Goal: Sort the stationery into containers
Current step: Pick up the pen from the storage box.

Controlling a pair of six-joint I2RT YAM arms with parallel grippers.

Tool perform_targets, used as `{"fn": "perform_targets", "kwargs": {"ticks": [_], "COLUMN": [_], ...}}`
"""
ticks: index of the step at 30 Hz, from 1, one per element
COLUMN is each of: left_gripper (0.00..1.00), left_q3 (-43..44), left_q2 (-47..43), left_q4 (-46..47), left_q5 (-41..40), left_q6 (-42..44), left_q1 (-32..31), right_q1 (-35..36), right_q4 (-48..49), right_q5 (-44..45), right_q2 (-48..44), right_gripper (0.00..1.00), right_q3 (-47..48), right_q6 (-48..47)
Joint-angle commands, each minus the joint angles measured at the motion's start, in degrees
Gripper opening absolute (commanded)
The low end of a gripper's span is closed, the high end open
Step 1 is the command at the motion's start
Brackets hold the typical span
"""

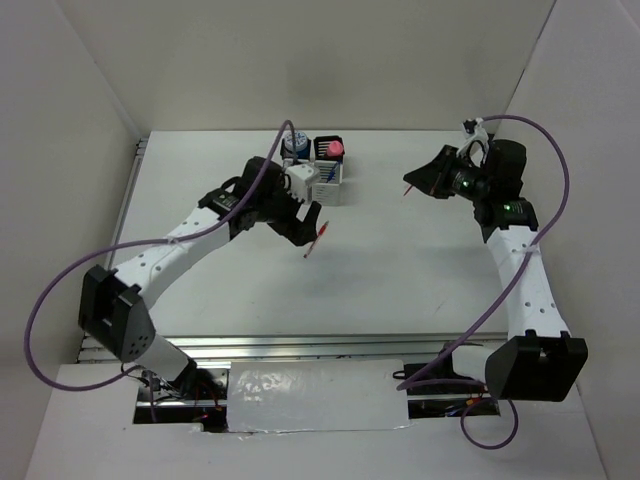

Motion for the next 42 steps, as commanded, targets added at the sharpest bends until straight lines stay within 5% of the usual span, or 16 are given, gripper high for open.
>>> {"fn": "perform_targets", "kwargs": {"ticks": [1,3,7,8,10,15,23,42], "left_gripper": [0.99,0.98,0.73,0.59,0.50,0.46,0.55,0.42], "left_q3": [4.0,4.8,9.3,11.4,12.9,12.5,19.3,25.3], "left_q2": [5.9,8.2,16.0,18.9,22.0,25.8,33.9,44.2], "left_q4": [-4.9,-3.9,-5.3,-5.6,-5.6,-1.4,-2.3,-9.9], "left_q5": [0.0,-2.4,-11.1,-11.6,-11.7,-6.9,-5.7,-10.7], "left_q6": [6.3,6.3,4.2,4.0,1.4,1.5,-0.4,-0.1], "left_q1": [0.9,1.0,-0.4,-0.4,-0.2,0.1,0.2,-1.0], "right_q1": [-0.4,-0.6,-1.3,-1.8,-2.5,-3.5,-4.0,-5.0], "right_q4": [-4.6,-5.6,-7.3,-7.5,-7.5,-7.6,-8.3,-9.3], "right_q5": [2.2,3.0,4.2,4.2,4.0,3.1,2.2,1.5], "right_q2": [-3.2,-3.9,-5.5,-6.1,-6.7,-7.4,-6.9,-6.5], "right_gripper": [0.00,0.00,0.00,0.00,0.00,0.00,0.00,0.00], "right_q3": [-1.5,-2.3,-3.9,-4.5,-5.9,-7.9,-8.8,-8.0], "right_q6": [-7.6,-9.3,-10.4,-10.7,-10.7,-10.4,-10.5,-11.3]}}
